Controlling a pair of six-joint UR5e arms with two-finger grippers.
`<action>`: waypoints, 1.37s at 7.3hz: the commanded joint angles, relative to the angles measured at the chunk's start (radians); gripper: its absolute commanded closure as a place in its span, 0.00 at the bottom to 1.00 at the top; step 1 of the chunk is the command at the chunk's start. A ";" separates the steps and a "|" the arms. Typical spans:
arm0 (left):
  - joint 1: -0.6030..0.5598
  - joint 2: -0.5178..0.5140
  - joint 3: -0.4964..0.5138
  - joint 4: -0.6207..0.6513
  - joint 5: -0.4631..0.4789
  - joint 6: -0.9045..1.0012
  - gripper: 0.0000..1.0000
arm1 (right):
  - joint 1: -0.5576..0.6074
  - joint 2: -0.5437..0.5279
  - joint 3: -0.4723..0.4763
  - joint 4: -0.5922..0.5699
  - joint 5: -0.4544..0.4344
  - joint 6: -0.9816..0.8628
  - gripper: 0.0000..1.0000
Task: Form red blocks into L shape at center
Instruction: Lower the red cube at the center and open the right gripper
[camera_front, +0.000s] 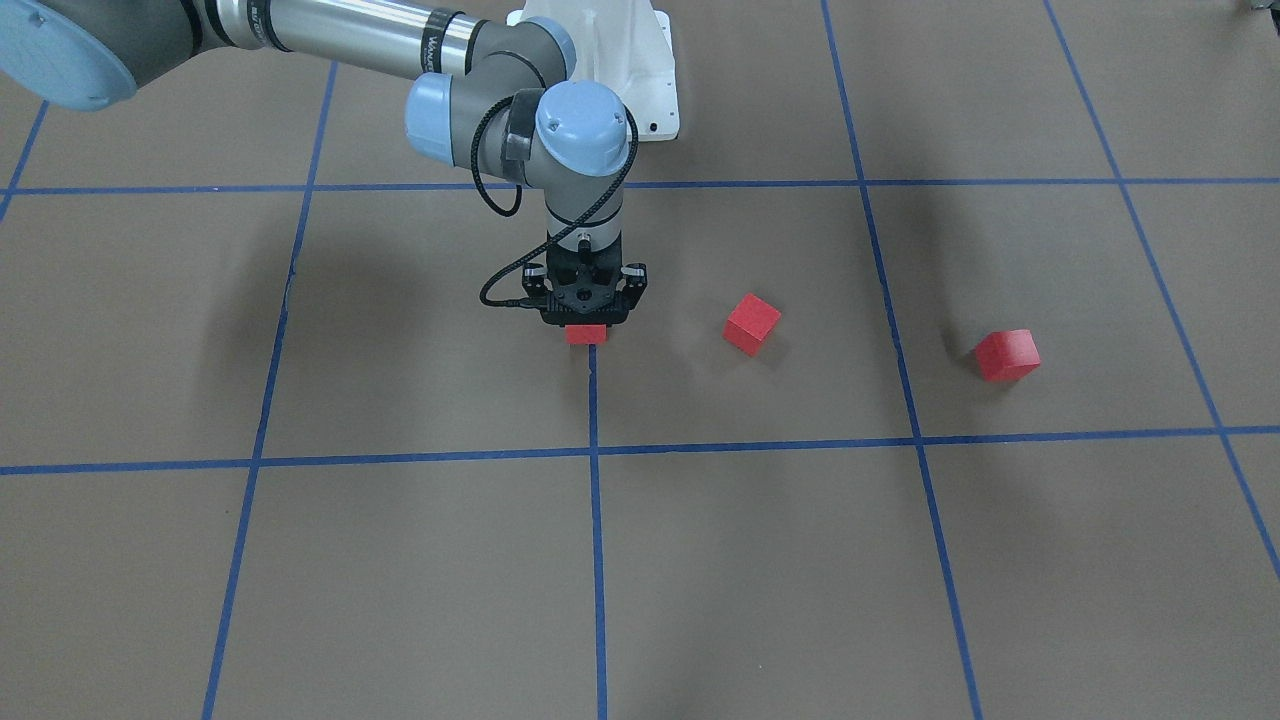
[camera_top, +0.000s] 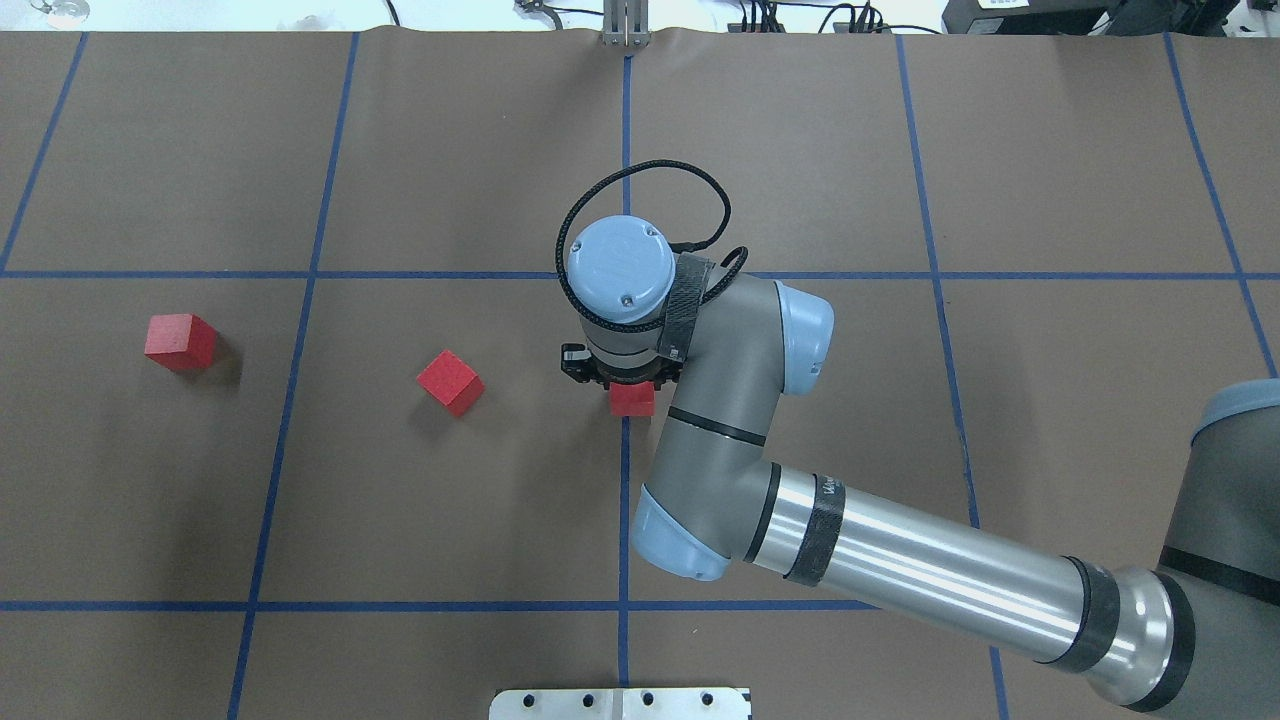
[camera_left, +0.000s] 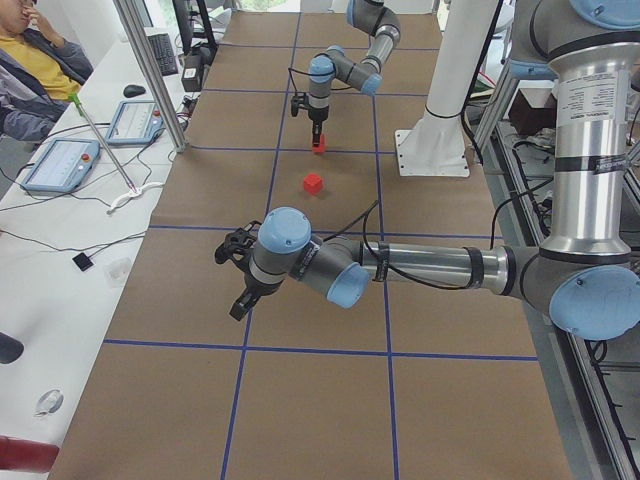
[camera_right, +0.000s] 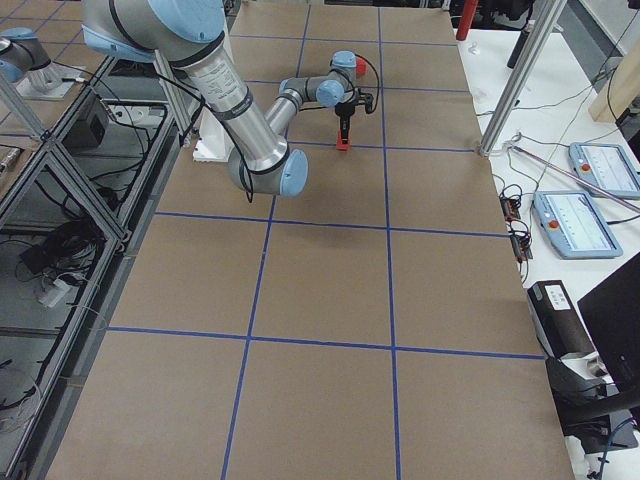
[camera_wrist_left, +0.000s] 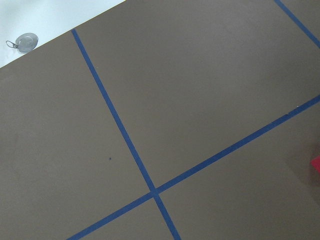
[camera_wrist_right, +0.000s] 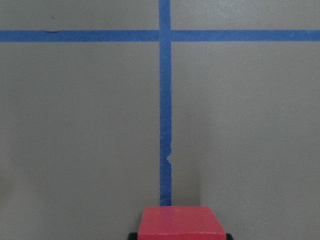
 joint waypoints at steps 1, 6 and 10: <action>-0.001 0.000 0.000 -0.001 0.000 0.000 0.00 | -0.004 0.000 0.000 0.001 -0.001 0.000 0.61; 0.000 0.000 0.000 -0.001 0.000 0.002 0.00 | -0.015 -0.003 0.000 0.005 -0.003 0.001 0.54; -0.001 0.000 0.000 0.001 0.000 0.002 0.00 | -0.017 -0.005 0.000 0.006 -0.003 0.001 0.45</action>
